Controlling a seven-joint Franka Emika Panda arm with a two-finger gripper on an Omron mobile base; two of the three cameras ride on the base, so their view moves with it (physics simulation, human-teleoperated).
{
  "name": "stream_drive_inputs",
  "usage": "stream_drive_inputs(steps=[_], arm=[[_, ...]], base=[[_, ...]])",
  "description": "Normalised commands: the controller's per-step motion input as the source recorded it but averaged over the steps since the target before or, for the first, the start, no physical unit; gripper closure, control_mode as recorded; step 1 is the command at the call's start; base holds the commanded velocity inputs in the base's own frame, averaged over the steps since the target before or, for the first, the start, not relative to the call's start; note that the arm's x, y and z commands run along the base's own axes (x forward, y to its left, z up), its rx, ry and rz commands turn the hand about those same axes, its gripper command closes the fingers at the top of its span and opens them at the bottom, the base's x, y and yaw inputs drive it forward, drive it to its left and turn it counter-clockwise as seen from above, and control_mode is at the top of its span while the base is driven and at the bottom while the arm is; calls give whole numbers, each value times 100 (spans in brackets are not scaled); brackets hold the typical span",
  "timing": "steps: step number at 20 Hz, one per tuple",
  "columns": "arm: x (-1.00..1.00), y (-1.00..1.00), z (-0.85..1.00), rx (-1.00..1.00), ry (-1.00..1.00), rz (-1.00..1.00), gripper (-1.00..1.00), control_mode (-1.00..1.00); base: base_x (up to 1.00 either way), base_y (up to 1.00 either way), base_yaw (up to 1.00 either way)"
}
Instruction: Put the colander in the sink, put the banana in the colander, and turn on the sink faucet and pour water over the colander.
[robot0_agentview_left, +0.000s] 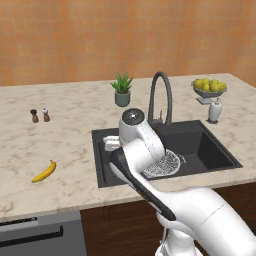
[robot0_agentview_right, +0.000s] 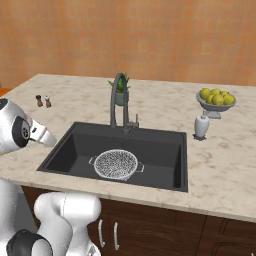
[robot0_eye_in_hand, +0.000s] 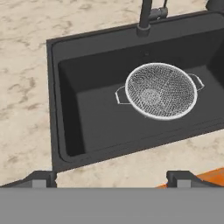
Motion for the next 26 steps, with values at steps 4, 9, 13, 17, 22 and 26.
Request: stream_drive_inputs(steps=[4, 9, 13, 17, 22, 26], arm=[[2, 59, 22, 30, 2, 24, -100, -100], [14, 74, 29, 24, 25, 10, -100, -100], [5, 81, 4, 4, 23, 0, -100, -100], [12, 87, -5, -1, 19, 0, -100, -100], [33, 62, -29, 0, 4, 0, -100, -100], [22, 42, -36, -3, 0, 0, -100, -100]], base=[[0, 0, 0], [0, 0, 0], [0, 0, 0], [0, 0, 0], [0, 0, 0], [0, 0, 0]])
